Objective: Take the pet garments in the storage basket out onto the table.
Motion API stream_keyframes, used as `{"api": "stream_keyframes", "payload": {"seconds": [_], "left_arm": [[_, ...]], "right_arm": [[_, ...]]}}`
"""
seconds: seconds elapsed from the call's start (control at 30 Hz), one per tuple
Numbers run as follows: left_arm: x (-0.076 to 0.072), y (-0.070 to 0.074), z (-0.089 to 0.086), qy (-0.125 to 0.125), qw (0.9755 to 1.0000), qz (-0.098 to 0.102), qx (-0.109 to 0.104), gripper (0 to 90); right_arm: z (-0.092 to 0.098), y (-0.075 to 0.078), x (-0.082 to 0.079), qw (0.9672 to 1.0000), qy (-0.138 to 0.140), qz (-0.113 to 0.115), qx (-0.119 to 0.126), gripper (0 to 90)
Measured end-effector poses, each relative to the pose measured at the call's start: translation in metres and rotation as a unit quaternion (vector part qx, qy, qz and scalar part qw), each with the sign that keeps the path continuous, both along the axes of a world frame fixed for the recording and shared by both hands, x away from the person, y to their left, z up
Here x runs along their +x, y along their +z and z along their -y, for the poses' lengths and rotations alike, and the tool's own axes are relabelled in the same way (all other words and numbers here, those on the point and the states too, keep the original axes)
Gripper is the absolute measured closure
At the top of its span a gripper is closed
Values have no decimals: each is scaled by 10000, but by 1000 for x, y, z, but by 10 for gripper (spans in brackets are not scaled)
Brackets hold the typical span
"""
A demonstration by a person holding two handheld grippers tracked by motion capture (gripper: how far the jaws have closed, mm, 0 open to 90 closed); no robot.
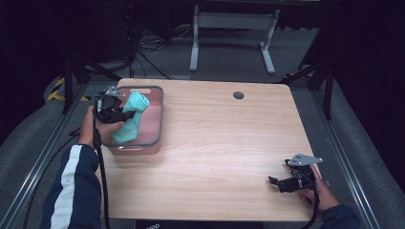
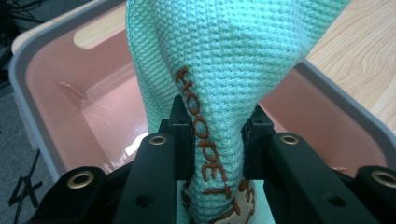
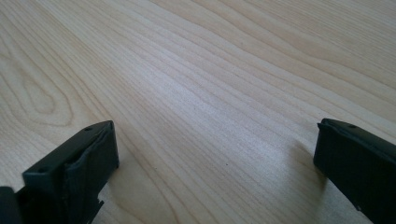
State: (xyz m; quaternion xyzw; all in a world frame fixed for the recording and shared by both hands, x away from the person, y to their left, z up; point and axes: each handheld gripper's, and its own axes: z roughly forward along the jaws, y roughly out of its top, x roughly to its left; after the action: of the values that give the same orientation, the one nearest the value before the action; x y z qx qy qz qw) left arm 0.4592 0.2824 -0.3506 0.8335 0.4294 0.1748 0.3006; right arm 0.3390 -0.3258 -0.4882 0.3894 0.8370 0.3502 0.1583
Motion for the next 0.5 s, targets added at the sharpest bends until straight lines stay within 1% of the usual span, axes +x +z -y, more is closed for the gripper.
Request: {"api": "stream_keyframes", "payload": {"seconds": [0.07,0.1,0.13,0.17,0.2,0.3,0.37,0.4,0.5], "left_arm": [[-2,2,0,34,9999,101,-50,715],[-4,4,-1,-7,9999,104,-36,716],[-5,5,-1,-6,9999,139,-68,715],[-7,8,0,16,9998,205,-83,715],[-7,8,0,16,9998,205,-83,716],[-11,14,2,-69,9994,319,-121,715],[-13,17,4,-128,9993,335,-110,715],[-14,19,6,-124,9991,380,-101,715],[-16,21,9,-157,9989,424,-96,715]], "right_arm": [[0,0,0,10000,0,-1,0,3],[0,0,0,10000,0,1,-1,3],[0,0,0,10000,-7,-1,1,3],[0,0,0,10000,-8,-2,1,3],[0,0,0,10000,-8,-2,1,3],[0,0,0,10000,-8,-1,1,3],[0,0,0,10000,-8,-1,1,3],[0,0,0,10000,-10,-3,1,3],[0,0,0,10000,-9,-1,1,3]]}}
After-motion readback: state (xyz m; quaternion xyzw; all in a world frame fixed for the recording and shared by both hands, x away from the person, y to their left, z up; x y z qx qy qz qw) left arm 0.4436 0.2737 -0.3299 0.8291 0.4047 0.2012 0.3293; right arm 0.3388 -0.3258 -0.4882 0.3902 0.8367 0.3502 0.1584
